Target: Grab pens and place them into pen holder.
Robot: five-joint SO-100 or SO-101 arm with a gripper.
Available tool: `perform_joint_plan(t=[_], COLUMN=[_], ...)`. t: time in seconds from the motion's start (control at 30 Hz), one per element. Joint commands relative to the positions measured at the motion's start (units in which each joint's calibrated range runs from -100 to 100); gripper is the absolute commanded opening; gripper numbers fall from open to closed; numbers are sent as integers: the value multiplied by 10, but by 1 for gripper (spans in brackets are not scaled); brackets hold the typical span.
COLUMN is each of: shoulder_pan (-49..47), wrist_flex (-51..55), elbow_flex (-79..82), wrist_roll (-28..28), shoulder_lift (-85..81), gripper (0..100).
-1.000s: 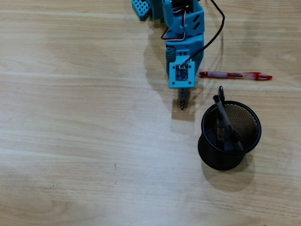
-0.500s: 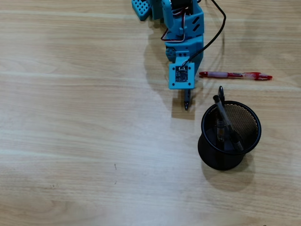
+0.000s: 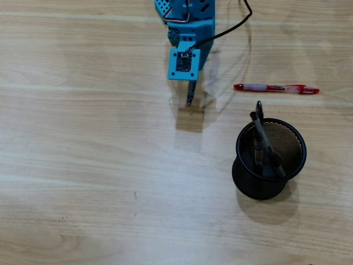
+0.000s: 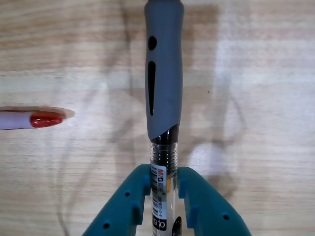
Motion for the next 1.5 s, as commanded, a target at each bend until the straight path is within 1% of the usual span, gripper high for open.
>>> perform_joint_plan(t=[0.0, 0.03, 0.1, 0.23, 0.27, 0.43, 0.5, 0.6, 0.63, 0.67, 0.8, 0.83, 0.93, 1.13, 1.47], shoulder_pan=[14, 14, 16, 23, 24, 25, 25, 19, 17, 4, -31, -45, -66, -99, -129], wrist_flex=[-1, 0, -3, -4, -4, -4, -10, -85, -126, -219, -401, -479, -567, -654, -654], elbow_flex=[-53, -78, -181, -347, -420, -549, -557, -539, -527, -496, -418, -390, -376, -424, -504], wrist_roll=[11, 12, 32, 47, 47, 50, 50, 57, 62, 66, 66, 66, 66, 66, 66], shoulder_lift=[-38, -40, -39, -33, -32, -31, -31, -26, -20, -8, 18, 41, 94, 230, 366], gripper=[2, 2, 2, 2, 2, 2, 2, 2, 2, 2, 2, 2, 2, 2, 2])
